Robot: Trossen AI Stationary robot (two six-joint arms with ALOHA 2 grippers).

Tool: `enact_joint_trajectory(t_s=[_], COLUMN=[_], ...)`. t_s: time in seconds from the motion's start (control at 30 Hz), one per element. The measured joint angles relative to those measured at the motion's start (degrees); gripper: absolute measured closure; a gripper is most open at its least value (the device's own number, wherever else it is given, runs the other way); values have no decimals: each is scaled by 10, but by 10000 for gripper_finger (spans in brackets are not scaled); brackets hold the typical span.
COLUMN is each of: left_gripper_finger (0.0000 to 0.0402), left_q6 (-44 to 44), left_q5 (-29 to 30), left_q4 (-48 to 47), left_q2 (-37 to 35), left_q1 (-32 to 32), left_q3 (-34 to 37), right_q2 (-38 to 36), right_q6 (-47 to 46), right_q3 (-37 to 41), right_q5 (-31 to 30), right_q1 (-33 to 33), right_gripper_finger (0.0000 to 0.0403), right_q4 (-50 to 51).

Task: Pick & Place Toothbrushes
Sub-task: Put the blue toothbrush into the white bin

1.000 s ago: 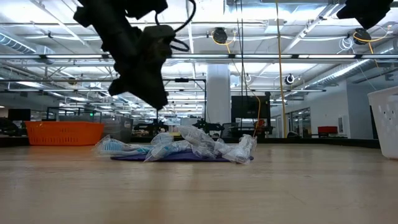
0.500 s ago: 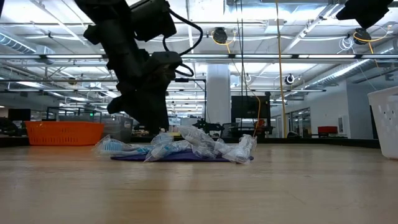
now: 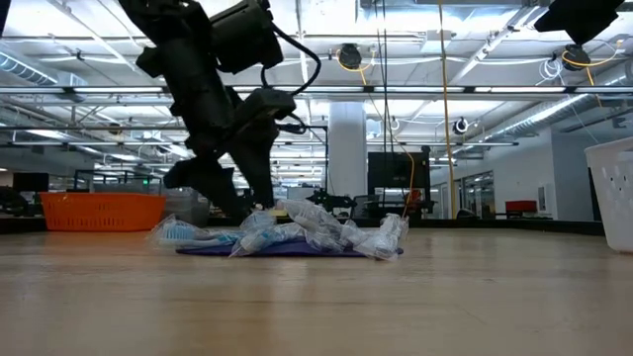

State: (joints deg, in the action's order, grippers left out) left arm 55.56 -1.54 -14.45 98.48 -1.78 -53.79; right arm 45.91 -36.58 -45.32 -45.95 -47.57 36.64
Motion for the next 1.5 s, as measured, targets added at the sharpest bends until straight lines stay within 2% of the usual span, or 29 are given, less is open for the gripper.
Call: enact_joint_trajectory(t_s=[0.13, 0.23, 0.33, 0.5, 0.53, 0.77, 0.93, 1.0, 1.23, 1.5], left_gripper_finger=[179, 198, 247, 374, 387, 399, 401, 401, 401, 402], left_q6=[6, 17, 27, 8, 4, -15, -65, -98, -260, -344], left_q5=[-1, -20, -30, -29, -29, -27, 2, 7, 14, 75], left_q4=[39, 54, 40, 26, 27, 48, 83, 116, 338, 429], left_q2=[21, 29, 30, 26, 24, -6, -63, -85, -102, -88], left_q1=[0, 3, 8, 19, 19, 21, 13, 5, -29, -42], left_q3=[0, 0, -1, 0, 0, 0, 0, 0, -1, 0], right_q2=[0, 1, 2, 1, 1, 1, 1, 2, 3, 20], right_q6=[-1, 0, 2, -2, -2, 16, 47, 70, 165, 221], right_q3=[0, 10, 28, 54, 58, 65, 66, 76, 148, 211], right_q5=[0, 0, -1, -2, -3, -3, -4, -4, 4, 116], right_q1=[0, 0, 0, 0, 0, 0, 1, 9, 70, 166], right_gripper_finger=[288, 289, 289, 289, 289, 291, 291, 291, 291, 291], right_q4=[0, -11, -23, -38, -49, -96, -154, -205, -431, -636])
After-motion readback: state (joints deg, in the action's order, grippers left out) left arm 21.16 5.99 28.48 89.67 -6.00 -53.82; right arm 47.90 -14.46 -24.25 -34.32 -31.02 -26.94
